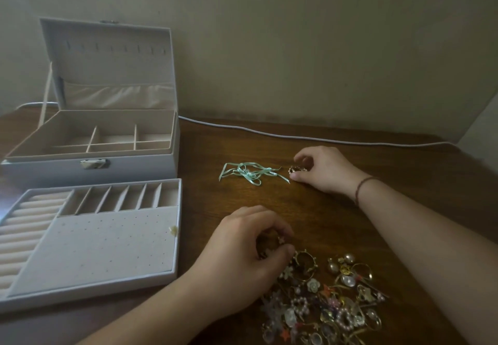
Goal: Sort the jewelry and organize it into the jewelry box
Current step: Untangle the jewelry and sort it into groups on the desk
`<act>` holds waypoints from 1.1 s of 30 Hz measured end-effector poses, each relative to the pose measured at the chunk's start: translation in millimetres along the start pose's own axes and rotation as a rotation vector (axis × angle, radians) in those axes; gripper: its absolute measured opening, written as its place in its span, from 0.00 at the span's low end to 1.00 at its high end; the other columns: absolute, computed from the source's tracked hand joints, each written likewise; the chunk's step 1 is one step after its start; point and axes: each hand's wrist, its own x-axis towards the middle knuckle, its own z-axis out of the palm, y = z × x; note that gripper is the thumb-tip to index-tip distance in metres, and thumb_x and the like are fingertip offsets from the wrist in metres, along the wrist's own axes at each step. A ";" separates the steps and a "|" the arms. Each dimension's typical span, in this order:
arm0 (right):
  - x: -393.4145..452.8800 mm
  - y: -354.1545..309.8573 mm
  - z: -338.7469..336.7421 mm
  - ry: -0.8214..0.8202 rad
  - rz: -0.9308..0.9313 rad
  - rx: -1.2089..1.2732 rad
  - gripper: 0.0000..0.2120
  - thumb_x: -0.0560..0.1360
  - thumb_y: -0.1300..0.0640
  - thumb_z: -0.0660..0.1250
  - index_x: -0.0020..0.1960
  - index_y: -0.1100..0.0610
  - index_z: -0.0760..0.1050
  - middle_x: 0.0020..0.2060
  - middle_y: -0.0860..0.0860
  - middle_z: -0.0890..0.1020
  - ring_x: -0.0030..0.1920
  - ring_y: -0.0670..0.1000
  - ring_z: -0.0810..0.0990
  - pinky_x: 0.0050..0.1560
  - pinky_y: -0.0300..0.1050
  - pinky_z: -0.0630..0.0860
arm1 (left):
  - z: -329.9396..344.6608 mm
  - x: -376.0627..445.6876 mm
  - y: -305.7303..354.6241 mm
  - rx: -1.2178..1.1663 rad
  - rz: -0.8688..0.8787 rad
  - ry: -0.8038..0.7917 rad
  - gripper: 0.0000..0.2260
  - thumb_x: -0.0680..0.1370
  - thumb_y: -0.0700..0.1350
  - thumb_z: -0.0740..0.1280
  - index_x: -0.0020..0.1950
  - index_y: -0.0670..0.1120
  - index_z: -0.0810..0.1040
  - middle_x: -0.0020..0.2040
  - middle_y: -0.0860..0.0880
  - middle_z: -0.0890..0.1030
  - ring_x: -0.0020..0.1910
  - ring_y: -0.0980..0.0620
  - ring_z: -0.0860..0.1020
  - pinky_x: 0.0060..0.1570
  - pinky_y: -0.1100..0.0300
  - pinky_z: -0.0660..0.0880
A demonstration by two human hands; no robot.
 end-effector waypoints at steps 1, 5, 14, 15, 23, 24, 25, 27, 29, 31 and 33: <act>-3.1 2.0 -3.0 0.006 0.005 0.004 0.20 0.72 0.47 0.73 0.63 0.49 0.76 0.58 0.49 0.79 0.50 0.47 0.74 0.51 0.40 0.70 | -2.0 -0.4 0.2 0.032 0.009 -0.028 0.08 0.73 0.54 0.69 0.52 0.58 0.80 0.50 0.63 0.79 0.56 0.60 0.76 0.55 0.56 0.74; -41.6 4.1 -25.4 0.097 -0.080 0.013 0.14 0.74 0.50 0.71 0.60 0.47 0.78 0.54 0.46 0.80 0.50 0.45 0.77 0.48 0.36 0.71 | -8.1 -1.0 1.3 0.061 0.010 -0.150 0.17 0.69 0.46 0.68 0.57 0.59 0.78 0.55 0.64 0.77 0.61 0.59 0.72 0.62 0.54 0.71; -151.0 -10.3 -25.8 -0.265 -0.369 0.038 0.08 0.75 0.50 0.69 0.52 0.38 0.79 0.46 0.36 0.77 0.47 0.37 0.76 0.43 0.37 0.75 | -8.1 2.0 0.4 0.038 -0.016 -0.217 0.15 0.69 0.41 0.70 0.52 0.56 0.81 0.48 0.62 0.78 0.51 0.59 0.76 0.47 0.68 0.72; -150.5 -10.5 -22.2 -0.270 -0.367 0.005 0.09 0.75 0.50 0.69 0.53 0.39 0.79 0.47 0.35 0.77 0.48 0.36 0.75 0.43 0.37 0.74 | -8.2 2.1 0.3 0.027 -0.022 -0.202 0.14 0.69 0.40 0.69 0.51 0.55 0.81 0.47 0.62 0.78 0.50 0.58 0.77 0.45 0.66 0.74; -148.3 -15.2 -7.7 -0.255 -0.302 0.014 0.06 0.74 0.50 0.70 0.50 0.41 0.80 0.47 0.37 0.76 0.51 0.38 0.74 0.55 0.44 0.76 | -6.8 2.8 1.1 0.001 -0.103 -0.159 0.18 0.72 0.32 0.68 0.50 0.55 0.82 0.45 0.60 0.81 0.44 0.53 0.80 0.43 0.57 0.77; -148.4 -13.9 -8.0 -0.249 -0.307 0.017 0.06 0.74 0.50 0.70 0.49 0.41 0.80 0.48 0.36 0.76 0.51 0.37 0.73 0.55 0.43 0.75 | -6.7 2.9 0.7 -0.011 -0.107 -0.147 0.18 0.72 0.31 0.67 0.50 0.55 0.82 0.44 0.59 0.81 0.45 0.53 0.80 0.44 0.59 0.77; -148.7 -11.6 -10.0 -0.246 -0.307 0.030 0.05 0.74 0.50 0.70 0.48 0.41 0.80 0.48 0.35 0.76 0.51 0.37 0.73 0.54 0.41 0.74 | -6.6 3.3 0.4 -0.028 -0.116 -0.131 0.19 0.73 0.31 0.66 0.49 0.55 0.82 0.44 0.59 0.82 0.45 0.54 0.80 0.44 0.61 0.77; -149.0 -4.9 -19.1 -0.219 -0.276 0.136 0.05 0.73 0.51 0.71 0.45 0.40 0.80 0.47 0.35 0.77 0.47 0.38 0.75 0.48 0.38 0.74 | -6.4 4.1 -0.3 -0.051 -0.139 -0.103 0.18 0.74 0.31 0.65 0.49 0.55 0.82 0.44 0.58 0.82 0.45 0.55 0.81 0.44 0.64 0.77; -143.7 9.5 -30.2 -0.078 -0.213 0.311 0.06 0.72 0.53 0.71 0.43 0.41 0.81 0.44 0.37 0.81 0.43 0.40 0.78 0.41 0.37 0.74 | -5.9 4.2 -1.0 -0.056 -0.148 -0.096 0.16 0.75 0.33 0.66 0.49 0.55 0.82 0.44 0.58 0.82 0.45 0.55 0.81 0.45 0.63 0.78; -131.8 27.1 -38.9 0.097 -0.098 0.495 0.06 0.72 0.55 0.72 0.43 0.43 0.83 0.39 0.41 0.83 0.38 0.41 0.79 0.38 0.35 0.74 | -5.4 2.9 -1.1 -0.038 -0.131 -0.123 0.15 0.75 0.36 0.67 0.51 0.56 0.82 0.46 0.59 0.81 0.46 0.55 0.81 0.46 0.59 0.78; -114.0 42.9 -42.0 0.216 0.041 0.575 0.05 0.73 0.57 0.72 0.43 0.46 0.83 0.37 0.44 0.83 0.37 0.43 0.78 0.37 0.37 0.72 | -5.0 1.8 0.4 -0.015 -0.111 -0.152 0.15 0.75 0.37 0.69 0.52 0.57 0.81 0.48 0.60 0.80 0.48 0.56 0.80 0.47 0.59 0.78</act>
